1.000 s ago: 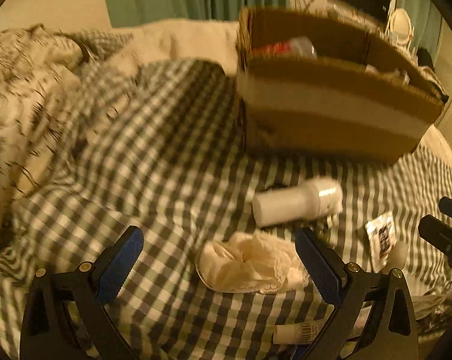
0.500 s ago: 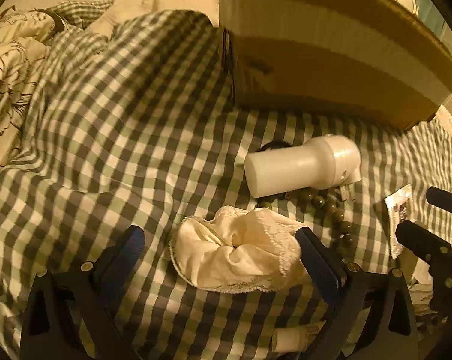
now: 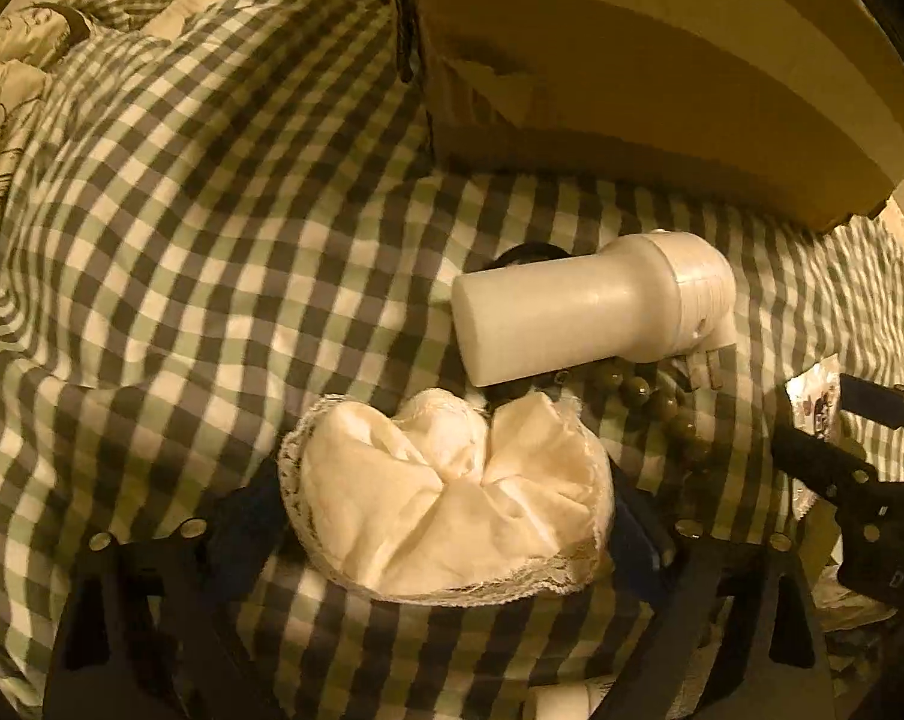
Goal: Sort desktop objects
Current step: 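Grasp the white lace cloth with the left gripper while the right gripper grasps the white sachet, then lift the lace cloth and white sachet toward the cardboard box with both grippers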
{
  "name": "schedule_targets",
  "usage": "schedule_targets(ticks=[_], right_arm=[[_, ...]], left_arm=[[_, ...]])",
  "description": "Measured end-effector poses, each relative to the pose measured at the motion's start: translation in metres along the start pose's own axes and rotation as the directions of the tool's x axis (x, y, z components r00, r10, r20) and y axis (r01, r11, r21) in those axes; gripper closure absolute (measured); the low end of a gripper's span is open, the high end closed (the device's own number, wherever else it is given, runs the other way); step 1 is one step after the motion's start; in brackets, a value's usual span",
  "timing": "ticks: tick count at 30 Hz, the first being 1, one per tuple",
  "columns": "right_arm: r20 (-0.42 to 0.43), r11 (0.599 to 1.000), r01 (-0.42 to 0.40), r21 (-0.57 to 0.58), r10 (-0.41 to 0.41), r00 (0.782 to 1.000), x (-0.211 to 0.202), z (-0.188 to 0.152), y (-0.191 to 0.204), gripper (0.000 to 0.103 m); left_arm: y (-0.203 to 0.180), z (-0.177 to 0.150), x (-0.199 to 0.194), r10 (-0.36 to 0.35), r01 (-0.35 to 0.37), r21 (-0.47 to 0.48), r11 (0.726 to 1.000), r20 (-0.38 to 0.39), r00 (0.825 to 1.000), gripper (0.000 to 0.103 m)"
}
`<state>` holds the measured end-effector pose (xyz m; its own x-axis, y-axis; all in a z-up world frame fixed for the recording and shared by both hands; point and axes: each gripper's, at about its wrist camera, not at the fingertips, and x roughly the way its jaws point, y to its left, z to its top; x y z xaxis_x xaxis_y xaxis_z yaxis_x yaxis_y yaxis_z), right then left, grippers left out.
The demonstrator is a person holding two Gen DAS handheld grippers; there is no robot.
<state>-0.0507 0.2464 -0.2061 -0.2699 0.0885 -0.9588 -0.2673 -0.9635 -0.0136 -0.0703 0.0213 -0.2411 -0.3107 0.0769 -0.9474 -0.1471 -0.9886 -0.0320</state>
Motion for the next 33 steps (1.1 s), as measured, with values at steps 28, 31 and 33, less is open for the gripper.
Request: schedule_targets(ticks=[28,31,33], right_arm=[[0.176,0.996,-0.087,0.018,0.082,0.981,-0.051,-0.004,0.028,0.098],[0.197,0.996,-0.087,0.022,0.081,0.977,-0.051,-0.007,0.023,0.098],[0.226,0.995,-0.096,0.027,0.087,0.97,-0.062,-0.009,0.019,0.098]], left_arm=[[0.001,-0.011,-0.076,-0.062,0.056,0.03,0.998,0.225,0.972,0.081],[-0.009,-0.01,-0.086,-0.065,0.055,0.046,0.997,0.256,0.965,0.083],[-0.007,-0.005,-0.09,-0.065,0.051,0.054,0.997,0.28,0.958,0.083]])
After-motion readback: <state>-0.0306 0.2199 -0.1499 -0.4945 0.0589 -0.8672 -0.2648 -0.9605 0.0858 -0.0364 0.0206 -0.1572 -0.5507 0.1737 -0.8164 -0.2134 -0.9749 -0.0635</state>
